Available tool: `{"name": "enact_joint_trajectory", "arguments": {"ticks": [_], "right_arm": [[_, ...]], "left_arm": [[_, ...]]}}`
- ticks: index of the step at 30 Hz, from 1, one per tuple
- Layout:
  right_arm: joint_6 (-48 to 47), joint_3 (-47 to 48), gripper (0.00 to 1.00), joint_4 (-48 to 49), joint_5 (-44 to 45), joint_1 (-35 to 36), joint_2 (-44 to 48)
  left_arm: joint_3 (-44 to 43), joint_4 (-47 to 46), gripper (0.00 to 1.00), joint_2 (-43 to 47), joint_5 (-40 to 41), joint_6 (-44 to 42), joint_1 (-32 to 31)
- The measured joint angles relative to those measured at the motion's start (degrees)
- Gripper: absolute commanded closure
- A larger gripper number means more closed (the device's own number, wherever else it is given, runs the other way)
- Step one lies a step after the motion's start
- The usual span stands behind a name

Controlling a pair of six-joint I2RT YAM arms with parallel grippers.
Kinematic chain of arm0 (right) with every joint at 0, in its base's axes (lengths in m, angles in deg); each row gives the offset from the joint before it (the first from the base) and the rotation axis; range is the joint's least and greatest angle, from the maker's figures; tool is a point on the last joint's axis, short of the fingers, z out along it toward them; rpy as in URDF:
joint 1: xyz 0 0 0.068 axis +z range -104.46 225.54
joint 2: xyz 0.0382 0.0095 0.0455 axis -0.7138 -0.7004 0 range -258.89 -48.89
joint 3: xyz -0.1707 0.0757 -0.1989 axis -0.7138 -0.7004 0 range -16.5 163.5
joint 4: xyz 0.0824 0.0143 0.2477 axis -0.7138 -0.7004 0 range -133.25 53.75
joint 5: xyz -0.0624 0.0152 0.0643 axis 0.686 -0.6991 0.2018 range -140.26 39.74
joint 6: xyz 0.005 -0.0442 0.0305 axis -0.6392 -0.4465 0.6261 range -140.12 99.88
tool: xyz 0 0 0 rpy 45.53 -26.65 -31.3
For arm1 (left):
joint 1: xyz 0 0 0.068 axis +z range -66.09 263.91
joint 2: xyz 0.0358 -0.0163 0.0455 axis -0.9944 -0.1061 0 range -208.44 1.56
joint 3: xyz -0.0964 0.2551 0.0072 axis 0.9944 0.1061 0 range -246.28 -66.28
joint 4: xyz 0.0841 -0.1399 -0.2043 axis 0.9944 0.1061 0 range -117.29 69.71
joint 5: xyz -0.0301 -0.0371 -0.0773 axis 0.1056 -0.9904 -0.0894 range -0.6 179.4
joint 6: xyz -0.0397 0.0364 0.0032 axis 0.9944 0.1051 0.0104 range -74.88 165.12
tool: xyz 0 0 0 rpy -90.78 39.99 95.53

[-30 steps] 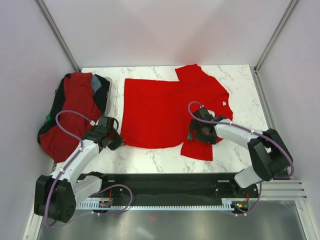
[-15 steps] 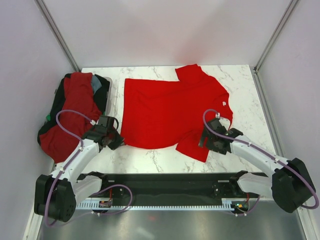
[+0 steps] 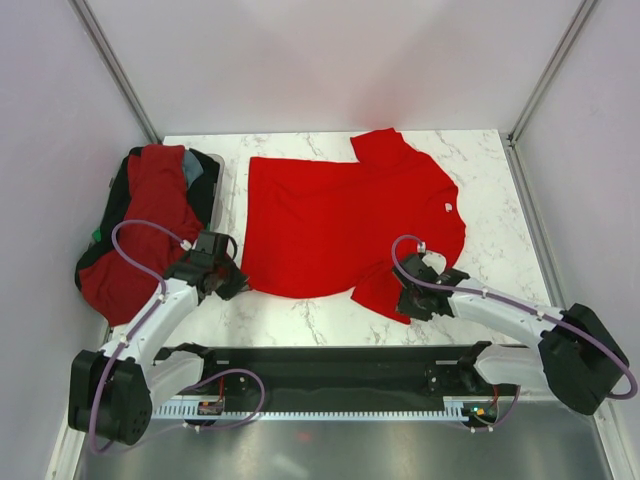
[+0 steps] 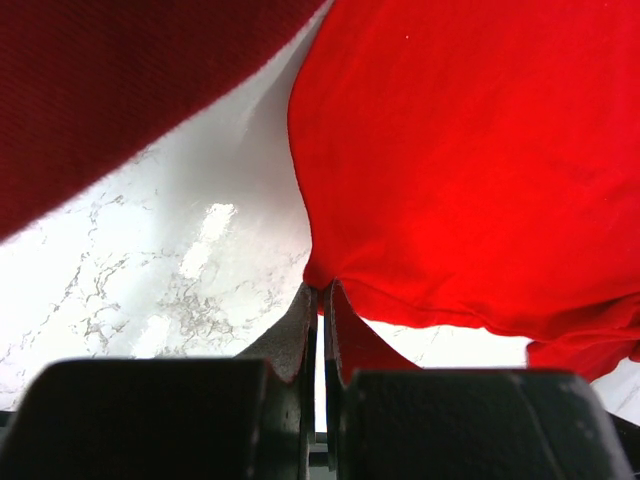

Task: Fold and stack the t-shirts
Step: Fold the tshirt

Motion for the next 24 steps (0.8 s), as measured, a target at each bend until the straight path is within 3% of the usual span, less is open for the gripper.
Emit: {"name": "enact_joint_trajectory", "arguments": {"ticks": [2, 3, 4, 5, 11, 18, 24], "right_arm": [[0.8, -0.5, 0.76, 0.9, 0.0, 0.4, 0.3], [1.1, -0.9, 0.91, 1.0, 0.1, 0.6, 0.6], [1.5, -1.3, 0.98, 1.3, 0.1, 0.6, 1.1], [1.8, -1.6, 1.0, 1.4, 0.0, 0.7, 1.5], [3.0, -1.9, 1.0, -2.7, -0.1, 0.9, 7.0], [4.3, 6.0, 1.0, -15.8, 0.2, 2.6, 21.2], [5.9, 10.5, 1.0, -26.5, 1.6, 3.0, 28.2]], "left_arm": [[0.0, 0.0, 0.98, 0.1, 0.0, 0.0, 0.0], [0.0, 0.0, 0.98, 0.1, 0.0, 0.0, 0.0], [0.1, 0.0, 0.98, 0.2, 0.0, 0.0, 0.0], [0.1, 0.0, 0.98, 0.2, 0.0, 0.0, 0.0], [-0.3, 1.3, 0.98, 1.0, -2.3, 0.0, 0.0], [-4.6, 7.2, 0.98, 7.2, -5.8, -0.2, 0.0], [-4.6, 12.1, 0.98, 13.4, -6.8, -0.6, 0.0]]}}
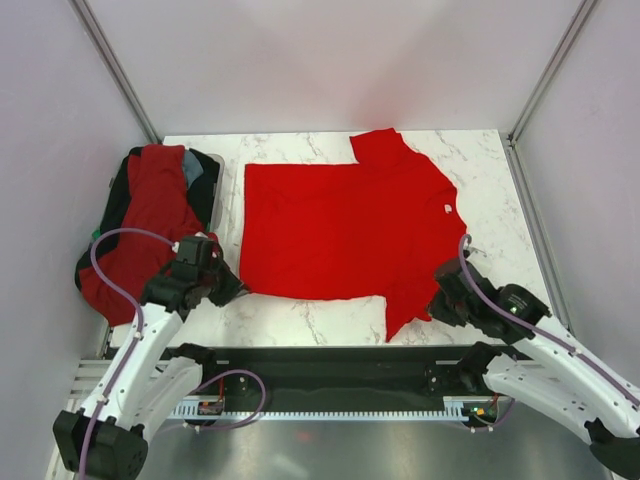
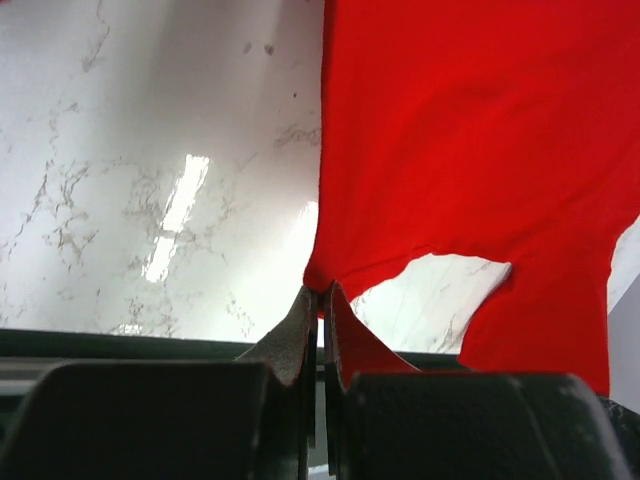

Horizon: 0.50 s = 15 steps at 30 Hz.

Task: Fold and stack the t-shirts
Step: Fold the tshirt

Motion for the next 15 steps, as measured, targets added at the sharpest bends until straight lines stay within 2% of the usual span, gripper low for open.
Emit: {"name": "enact_joint_trajectory", "arguments": {"ticks": [6, 15], "right_arm": [[0.8, 6.6, 1.0, -5.5, 3.7, 0.0, -0.9], [-2.1, 21.7, 1.0, -5.0, 14.3, 0.0, -13.7]], "left_arm": [[0.0, 2.9, 0.98, 0.5, -0.3, -0.3, 0.0], [-6.8, 3.6, 0.98, -11.5, 1.2, -3.1, 0.0]]}}
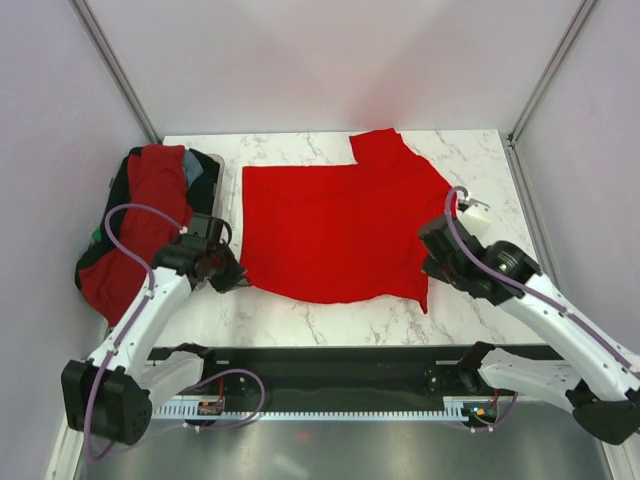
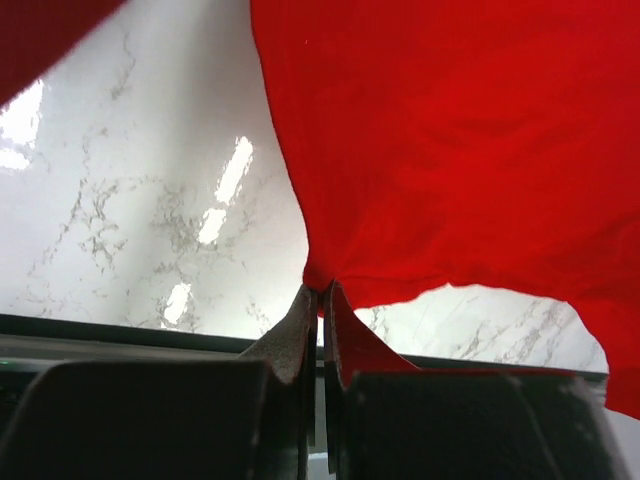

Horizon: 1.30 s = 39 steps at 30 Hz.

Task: Fold and stack the t-shirts
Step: Fold the tshirt

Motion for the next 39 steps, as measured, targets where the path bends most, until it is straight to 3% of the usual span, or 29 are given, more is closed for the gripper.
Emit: {"name": "enact_joint_trajectory", "arguments": {"ticks": [4, 15, 39], "right_arm": [[-3.6, 3.4, 1.0, 3.1, 3.7, -1.1, -6.7], [-17.2, 7.6, 1.0, 14.6, 3.1, -16.3, -20.5], [-27.4, 17.2, 1.0, 22.9, -0.6, -25.6, -36.4]], "left_arm": [[-4.2, -0.2, 0.98, -6.7, 1.7, -1.9, 0.8], [-12.0, -2.4, 0.98, -21.7, 4.2, -6.1, 5.8], [-25.6, -6.4, 0.98, -41.4, 4.5, -9.1, 6.9]]}}
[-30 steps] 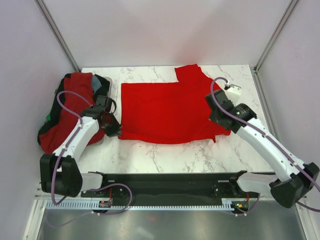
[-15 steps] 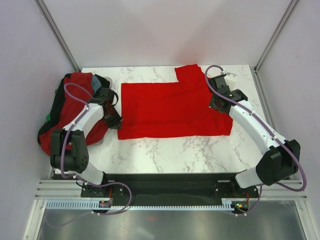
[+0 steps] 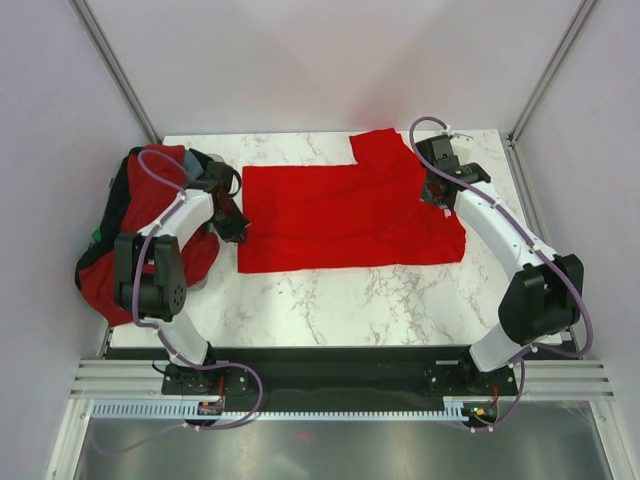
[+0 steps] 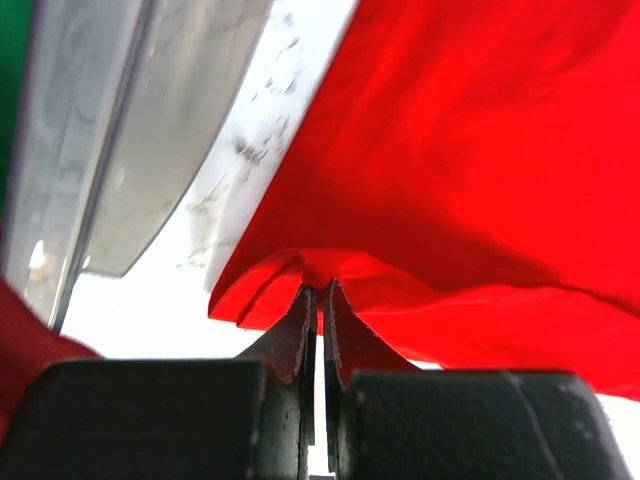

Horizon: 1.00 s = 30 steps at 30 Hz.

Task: Fold and stack the t-shirts
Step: Fold the tshirt

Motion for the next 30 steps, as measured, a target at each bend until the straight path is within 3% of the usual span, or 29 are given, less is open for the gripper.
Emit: {"name": "enact_joint_trajectory", "arguments": {"ticks": [13, 14, 15, 16, 17, 19, 24, 30], "right_arm": [[-0.5, 2.8, 1.0, 1.5, -1.0, -4.8, -8.1], [-0.7, 3.8, 0.94, 1.6, -1.5, -5.3, -9.4], [-0.9, 5.2, 0.81, 1.9, -2.5, -5.9, -10.9], [-1.4, 6.9, 0.29, 2.0, -3.7, -6.5, -12.6], [-1.9, 9.0, 0.12, 2.2, -5.0, -7.2, -14.8], [-3.6, 13.2, 0.02, 2.2, -7.2, -8.6, -18.5], [-3.4, 11.6, 0.07, 2.3, -11.1, -12.0, -16.3], [0.2, -14.5, 0.18, 5.2, -18.2, -19.5, 4.4]], "left_arm": [[-7.4, -0.1, 0.94, -7.7, 0.7, -2.4, 0.4], [-8.0, 0.2, 0.82, -8.5, 0.7, -2.5, 0.5], [-8.8, 0.4, 0.62, -9.3, 0.7, -3.0, 0.6], [-9.7, 0.7, 0.47, -10.1, 0.6, -3.7, 0.7], [-11.0, 1.4, 0.29, -10.8, 0.5, -4.2, 0.8], [-13.4, 2.2, 0.21, -11.4, -1.2, -4.9, 0.8], [-13.8, 3.3, 0.19, -6.7, -1.7, -5.2, 0.8], [-1.5, 3.5, 0.23, 8.4, -2.0, -5.0, 1.0]]}}
